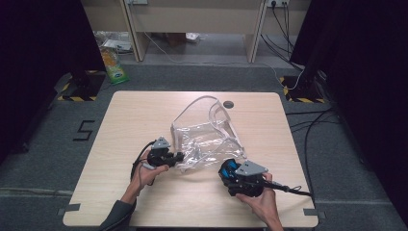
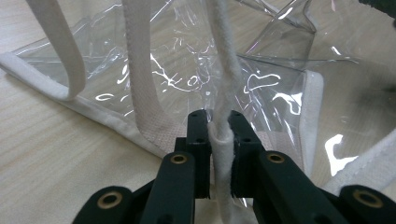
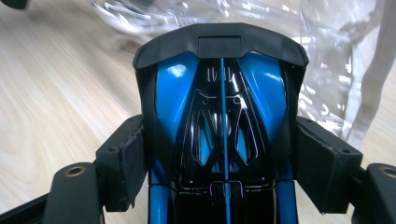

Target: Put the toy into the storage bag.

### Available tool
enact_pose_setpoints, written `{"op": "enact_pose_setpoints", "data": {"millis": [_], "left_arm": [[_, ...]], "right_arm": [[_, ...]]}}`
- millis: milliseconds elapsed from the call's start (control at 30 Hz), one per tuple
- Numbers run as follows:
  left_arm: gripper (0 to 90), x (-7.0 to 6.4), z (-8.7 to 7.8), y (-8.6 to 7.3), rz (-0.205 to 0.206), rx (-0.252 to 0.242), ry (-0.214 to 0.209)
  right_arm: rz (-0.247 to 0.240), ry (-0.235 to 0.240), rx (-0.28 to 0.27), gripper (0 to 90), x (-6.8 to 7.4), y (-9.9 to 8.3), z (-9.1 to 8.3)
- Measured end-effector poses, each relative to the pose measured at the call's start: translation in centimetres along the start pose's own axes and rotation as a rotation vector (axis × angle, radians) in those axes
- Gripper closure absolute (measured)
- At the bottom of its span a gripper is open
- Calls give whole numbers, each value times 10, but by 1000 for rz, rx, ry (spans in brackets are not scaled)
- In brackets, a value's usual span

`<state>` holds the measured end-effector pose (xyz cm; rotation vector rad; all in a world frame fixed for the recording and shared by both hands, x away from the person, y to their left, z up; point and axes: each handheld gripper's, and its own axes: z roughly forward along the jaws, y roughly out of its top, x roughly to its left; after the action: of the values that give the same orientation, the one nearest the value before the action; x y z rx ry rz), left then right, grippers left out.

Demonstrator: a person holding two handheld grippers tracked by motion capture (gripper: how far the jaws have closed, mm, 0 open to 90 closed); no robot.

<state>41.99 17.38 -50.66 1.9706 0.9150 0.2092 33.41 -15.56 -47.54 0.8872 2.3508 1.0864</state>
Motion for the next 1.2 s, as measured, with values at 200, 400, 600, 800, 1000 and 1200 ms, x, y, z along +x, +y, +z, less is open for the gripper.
{"op": "enact_pose_setpoints", "data": {"millis": [200, 400, 600, 800, 1000, 1200], "left_arm": [[811, 0, 0, 0, 3, 1, 1], [812, 0, 0, 0, 4, 2, 4], [811, 0, 0, 1, 5, 2, 5], [812, -1, 0, 1, 2, -2, 7], [820, 0, 1, 3, 44, -27, 12], [828, -3, -2, 5, 38, -43, 36]], "right_arm": [[7, -5, -67, 260, 4, 8, -11], [8, -28, -103, 260, 3, 11, -16], [6, -22, -130, 259, 5, 15, -20], [-2, -36, -170, 259, 6, 20, -25], [3, -32, -206, 260, 6, 28, -33], [20, -12, -242, 260, 4, 39, -41]]}}
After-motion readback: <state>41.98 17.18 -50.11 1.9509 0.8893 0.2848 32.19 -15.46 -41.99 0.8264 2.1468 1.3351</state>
